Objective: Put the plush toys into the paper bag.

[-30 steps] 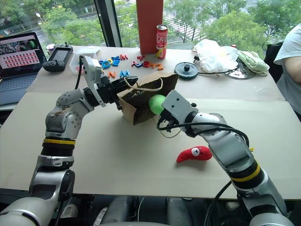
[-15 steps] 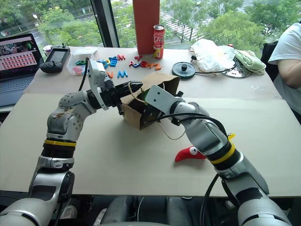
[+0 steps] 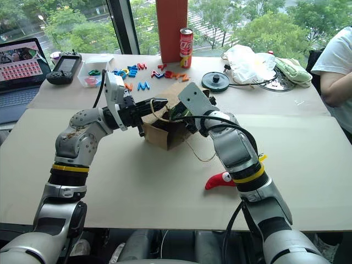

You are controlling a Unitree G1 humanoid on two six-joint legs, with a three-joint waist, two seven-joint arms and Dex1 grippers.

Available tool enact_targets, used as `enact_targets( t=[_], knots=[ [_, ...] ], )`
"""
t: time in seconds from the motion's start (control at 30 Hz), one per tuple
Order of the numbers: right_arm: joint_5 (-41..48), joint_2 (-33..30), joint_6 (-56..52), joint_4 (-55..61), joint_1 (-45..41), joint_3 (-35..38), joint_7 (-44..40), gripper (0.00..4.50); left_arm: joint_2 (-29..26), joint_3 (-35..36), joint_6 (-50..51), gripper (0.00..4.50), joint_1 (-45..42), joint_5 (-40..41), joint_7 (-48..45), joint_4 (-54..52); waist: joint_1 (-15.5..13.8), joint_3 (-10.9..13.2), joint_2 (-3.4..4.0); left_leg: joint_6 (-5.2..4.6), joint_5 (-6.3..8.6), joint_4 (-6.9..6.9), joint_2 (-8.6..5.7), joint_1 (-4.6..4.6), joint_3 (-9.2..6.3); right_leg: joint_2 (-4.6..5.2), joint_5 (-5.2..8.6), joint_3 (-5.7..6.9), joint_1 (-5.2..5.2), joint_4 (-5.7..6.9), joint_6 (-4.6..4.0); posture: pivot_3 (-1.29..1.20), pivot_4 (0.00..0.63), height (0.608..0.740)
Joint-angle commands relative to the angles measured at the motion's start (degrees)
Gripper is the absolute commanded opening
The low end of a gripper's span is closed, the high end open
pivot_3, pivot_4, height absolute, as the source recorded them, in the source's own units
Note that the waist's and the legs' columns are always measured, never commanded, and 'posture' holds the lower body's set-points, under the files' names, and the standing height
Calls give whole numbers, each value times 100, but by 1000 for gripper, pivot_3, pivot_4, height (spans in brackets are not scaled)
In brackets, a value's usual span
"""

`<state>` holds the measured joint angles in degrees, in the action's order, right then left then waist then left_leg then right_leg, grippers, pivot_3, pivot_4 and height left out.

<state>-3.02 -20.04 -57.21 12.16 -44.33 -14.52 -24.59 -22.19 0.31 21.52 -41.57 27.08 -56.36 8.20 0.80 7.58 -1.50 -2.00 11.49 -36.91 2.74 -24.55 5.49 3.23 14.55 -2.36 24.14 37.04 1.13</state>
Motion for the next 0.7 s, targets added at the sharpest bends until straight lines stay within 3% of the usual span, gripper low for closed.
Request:
enact_targets(
  t=[0.03, 0.13, 0.23, 0.37, 0.53, 0.7],
  knots=[
    [989, -215, -864, 1419, 206, 965, -737, 4230, -113, 98, -101, 0, 44, -2, -31, -145, -9, 0, 0, 0, 0, 0, 0, 0, 0, 0, 0, 0, 0, 0, 0, 0, 150, 739],
    [1709, -839, -1305, 2215, 511, 1575, -1404, 4230, -166, 86, -135, 0, 83, -24, -64, -124, -44, 1, 1, -2, 1, 0, -1, -6, -6, 4, 0, 5, -1, -5, 0, 0, 150, 739],
    [2274, -1991, -1233, 2667, 1195, 2079, -2261, 4230, -193, 52, -200, 0, 67, -74, -117, -62, -111, 1, 0, -3, 2, -1, -4, -7, -12, 8, 0, 13, -10, -26, 1, 0, 150, 739],
    [2446, -3369, -496, 2850, 2356, 2184, -3083, 4230, -211, 32, -245, 0, 32, -80, -171, 12, -121, 1, 1, -8, 6, 0, -11, -2, -14, 8, 2, 8, -16, -60, 3, 0, 150, 739],
    [1786, -4429, 255, 2365, 3314, 1497, -3060, 4230, -215, -9, -305, 0, 37, -86, -226, 57, -31, 2, 0, -9, 6, -1, -9, 18, -16, 0, 2, -8, -22, -46, 3, 0, 150, 739],
    [1323, -4537, 619, 1950, 3438, 732, -2825, 4230, -185, -40, -335, 0, 44, -105, -206, -10, 14, 2, 0, -8, 5, -5, -8, 35, -12, -2, 3, -18, -32, -36, 3, 0, 150, 739]
  ],
)
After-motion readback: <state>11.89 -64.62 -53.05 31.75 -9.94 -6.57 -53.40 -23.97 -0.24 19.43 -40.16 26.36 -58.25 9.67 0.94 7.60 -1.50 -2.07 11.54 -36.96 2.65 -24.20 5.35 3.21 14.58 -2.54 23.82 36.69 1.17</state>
